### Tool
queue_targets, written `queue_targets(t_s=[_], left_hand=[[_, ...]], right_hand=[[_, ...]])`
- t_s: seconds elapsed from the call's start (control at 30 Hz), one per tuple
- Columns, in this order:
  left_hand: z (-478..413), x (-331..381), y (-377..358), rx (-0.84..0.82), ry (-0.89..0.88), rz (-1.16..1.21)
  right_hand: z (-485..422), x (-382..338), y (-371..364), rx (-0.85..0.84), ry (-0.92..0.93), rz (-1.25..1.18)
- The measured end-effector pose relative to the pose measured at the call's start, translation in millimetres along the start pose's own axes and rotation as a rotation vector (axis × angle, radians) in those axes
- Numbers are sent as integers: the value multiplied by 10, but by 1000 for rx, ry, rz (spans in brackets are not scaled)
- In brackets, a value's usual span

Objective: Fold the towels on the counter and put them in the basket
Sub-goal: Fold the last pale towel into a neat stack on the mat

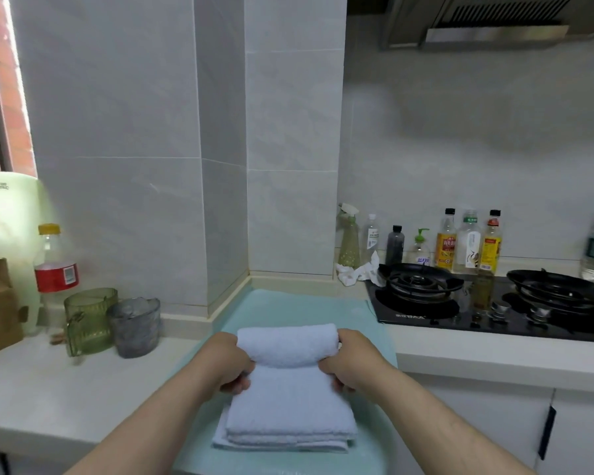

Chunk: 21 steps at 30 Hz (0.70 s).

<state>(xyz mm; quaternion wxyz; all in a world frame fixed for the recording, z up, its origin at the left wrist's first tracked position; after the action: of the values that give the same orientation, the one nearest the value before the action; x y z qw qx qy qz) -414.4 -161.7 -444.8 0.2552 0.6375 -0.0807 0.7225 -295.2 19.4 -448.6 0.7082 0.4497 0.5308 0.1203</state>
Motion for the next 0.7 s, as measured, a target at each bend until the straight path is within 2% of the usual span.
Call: queue_targets(t_s=[0.13, 0.3, 0.4, 0.47, 0.5, 0.6, 0.7], left_hand=[[44, 34, -79, -3, 45, 136], [204, 15, -121, -99, -8, 326], [238, -113, -95, -149, 23, 586], [248, -167, -104, -154, 54, 664], [250, -193, -118, -137, 21, 635], [282, -281, -120, -21, -170, 371], [286, -405, -66, -70, -204, 296]], right_hand=[[56, -92, 52, -130, -111, -202], [204, -122, 48, -160, -127, -593], [242, -16, -33, -202, -144, -838], [247, 31, -95, -200, -198, -969], [271, 28, -116, -181, -189, -968], [335, 70, -169, -50, -81, -698], [385, 144, -207, -30, 9, -542]])
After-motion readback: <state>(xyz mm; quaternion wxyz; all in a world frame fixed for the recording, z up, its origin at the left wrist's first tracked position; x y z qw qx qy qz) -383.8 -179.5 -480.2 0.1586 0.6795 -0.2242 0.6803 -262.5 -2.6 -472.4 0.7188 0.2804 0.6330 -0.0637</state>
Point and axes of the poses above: each hand's wrist, its own z-axis away from the middle knuckle, its own y-axis out of the back of the hand, x = y × z, the point moved 1 cm from there along -z, towards the middle knuckle, and after that the axes turned 14 degrees about z, right-handed, at the moved point
